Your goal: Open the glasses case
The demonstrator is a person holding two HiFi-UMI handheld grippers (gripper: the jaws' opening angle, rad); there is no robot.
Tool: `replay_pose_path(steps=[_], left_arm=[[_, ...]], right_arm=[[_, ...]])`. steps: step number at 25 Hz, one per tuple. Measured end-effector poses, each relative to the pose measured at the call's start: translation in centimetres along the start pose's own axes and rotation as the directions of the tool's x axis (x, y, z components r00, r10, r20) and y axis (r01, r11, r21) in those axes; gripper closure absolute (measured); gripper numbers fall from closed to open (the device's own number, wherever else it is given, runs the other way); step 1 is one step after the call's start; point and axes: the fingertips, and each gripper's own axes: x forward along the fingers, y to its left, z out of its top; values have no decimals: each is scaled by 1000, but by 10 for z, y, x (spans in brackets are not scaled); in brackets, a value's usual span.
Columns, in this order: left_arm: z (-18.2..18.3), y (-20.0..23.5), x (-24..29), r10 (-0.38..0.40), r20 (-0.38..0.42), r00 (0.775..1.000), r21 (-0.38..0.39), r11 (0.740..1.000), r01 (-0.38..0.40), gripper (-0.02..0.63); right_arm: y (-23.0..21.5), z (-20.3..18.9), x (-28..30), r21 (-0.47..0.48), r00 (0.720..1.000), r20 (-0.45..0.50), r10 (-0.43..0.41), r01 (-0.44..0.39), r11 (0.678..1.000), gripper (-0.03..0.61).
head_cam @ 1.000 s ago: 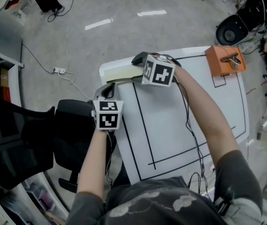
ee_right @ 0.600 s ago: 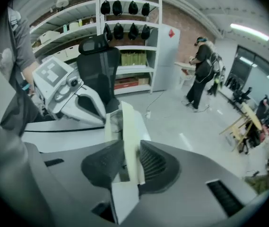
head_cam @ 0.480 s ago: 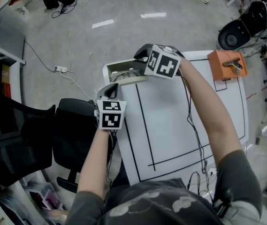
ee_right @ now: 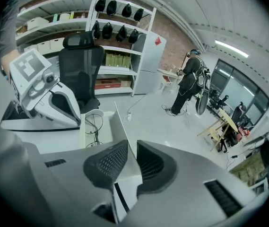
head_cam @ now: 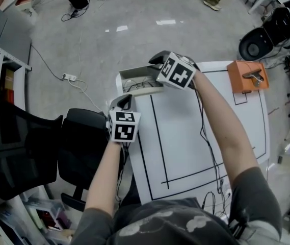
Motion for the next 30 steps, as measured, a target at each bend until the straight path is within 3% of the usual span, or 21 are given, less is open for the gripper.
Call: replay_pose_path(steps=[4,10,18,23,30], left_arm=[[0,0,-1,3,0,1000,-2,1000,-3,612],[7,3,-11,24,16,1000,-6,1000,-23,612],[21,-10,-44,57,54,997,-1,998,-57,612],[33,-27,-76,83,94,992,7,996,-84,612],[33,-64,-129,140,146,979,-34,990,-136,612]], right_arm=[[1,-1,-1,33,1000,21,-22,21,999,510],[5,0,-15,72,997,72,-28,22,997,439],[25,13,-58,66,987,151,-56,47,997,433],[39,24,-102,79,966,227,-122,106,991,496],[68,22,-163,226,920,303,-247,182,957,577]])
